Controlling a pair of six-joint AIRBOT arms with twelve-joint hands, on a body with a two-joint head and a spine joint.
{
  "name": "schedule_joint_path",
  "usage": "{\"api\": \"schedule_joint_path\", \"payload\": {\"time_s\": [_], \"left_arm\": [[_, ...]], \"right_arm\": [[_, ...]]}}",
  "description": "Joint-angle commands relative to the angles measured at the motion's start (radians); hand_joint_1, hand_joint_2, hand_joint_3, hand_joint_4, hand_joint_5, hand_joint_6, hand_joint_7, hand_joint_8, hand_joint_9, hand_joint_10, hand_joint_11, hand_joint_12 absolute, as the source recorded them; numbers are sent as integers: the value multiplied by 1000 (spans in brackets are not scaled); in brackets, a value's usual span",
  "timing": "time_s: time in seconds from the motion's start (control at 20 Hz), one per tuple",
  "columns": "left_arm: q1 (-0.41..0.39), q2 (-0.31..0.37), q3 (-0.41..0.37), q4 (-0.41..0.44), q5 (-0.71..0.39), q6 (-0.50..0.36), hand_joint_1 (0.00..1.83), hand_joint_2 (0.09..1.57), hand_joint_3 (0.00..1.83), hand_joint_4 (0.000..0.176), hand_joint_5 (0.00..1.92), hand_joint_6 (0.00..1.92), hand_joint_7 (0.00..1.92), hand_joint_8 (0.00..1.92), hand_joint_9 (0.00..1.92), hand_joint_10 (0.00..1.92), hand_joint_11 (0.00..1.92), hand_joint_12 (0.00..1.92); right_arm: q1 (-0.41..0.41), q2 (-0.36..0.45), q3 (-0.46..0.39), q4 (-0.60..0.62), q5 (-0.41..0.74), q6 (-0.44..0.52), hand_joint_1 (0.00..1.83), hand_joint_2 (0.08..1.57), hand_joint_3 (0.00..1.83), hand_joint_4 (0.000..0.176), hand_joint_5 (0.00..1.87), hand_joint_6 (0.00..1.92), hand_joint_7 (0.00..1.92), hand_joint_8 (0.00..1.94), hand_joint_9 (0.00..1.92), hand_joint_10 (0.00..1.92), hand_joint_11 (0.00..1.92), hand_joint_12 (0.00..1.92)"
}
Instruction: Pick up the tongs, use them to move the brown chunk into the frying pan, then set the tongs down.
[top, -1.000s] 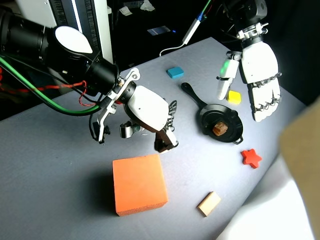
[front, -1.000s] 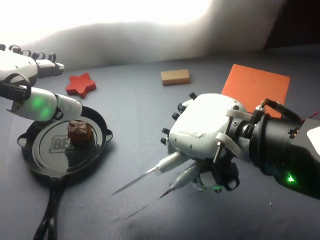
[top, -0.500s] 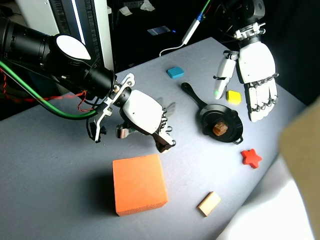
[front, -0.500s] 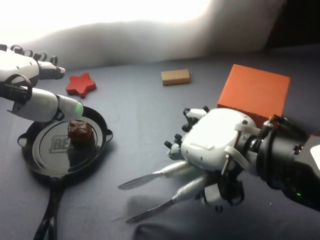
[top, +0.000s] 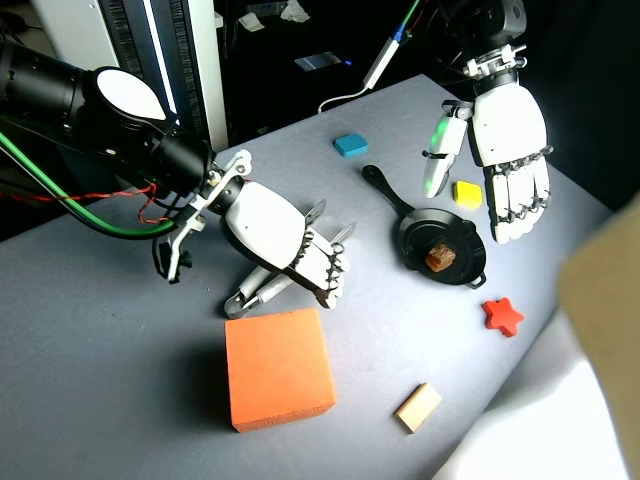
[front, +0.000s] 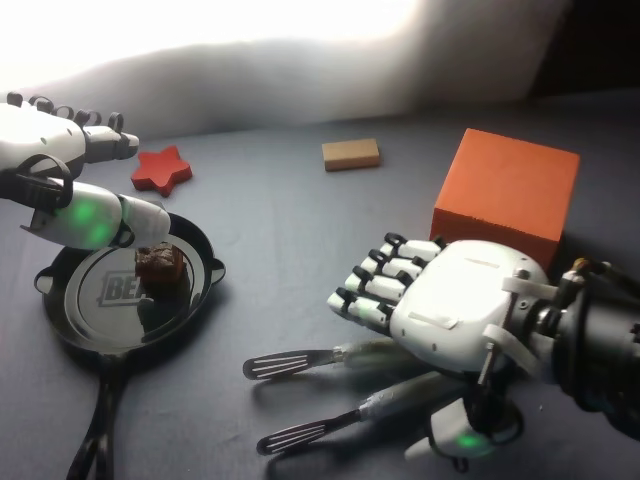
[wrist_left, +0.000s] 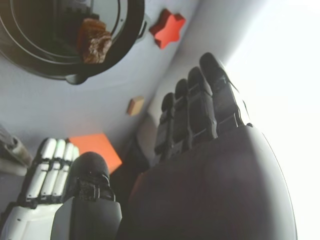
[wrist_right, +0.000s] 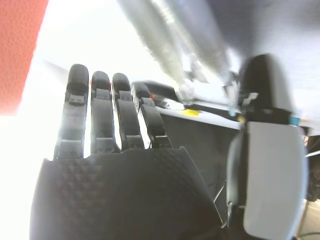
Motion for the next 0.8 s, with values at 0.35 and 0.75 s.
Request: {"api": "schedule_joint_path", "payload": {"time_s": [0.35, 0.75], "left_arm": [[-14, 12, -9, 50, -6, 4, 35, 1298, 10, 0, 420, 70, 567, 77, 520, 111, 0, 1278], [-11, 12, -6, 55, -4, 16, 201, 1421, 9, 0, 906, 1703, 1059, 1715, 1018, 1910, 984, 1921]], "right_arm": [[92, 232, -199, 160, -61, -200, 219, 1190, 5, 0, 692, 170, 826, 106, 717, 260, 83, 1333], [274, 556, -356, 372, 64, -385, 314, 1439, 7, 0, 1079, 1861, 1242, 1769, 1176, 1920, 1036, 1921]]}}
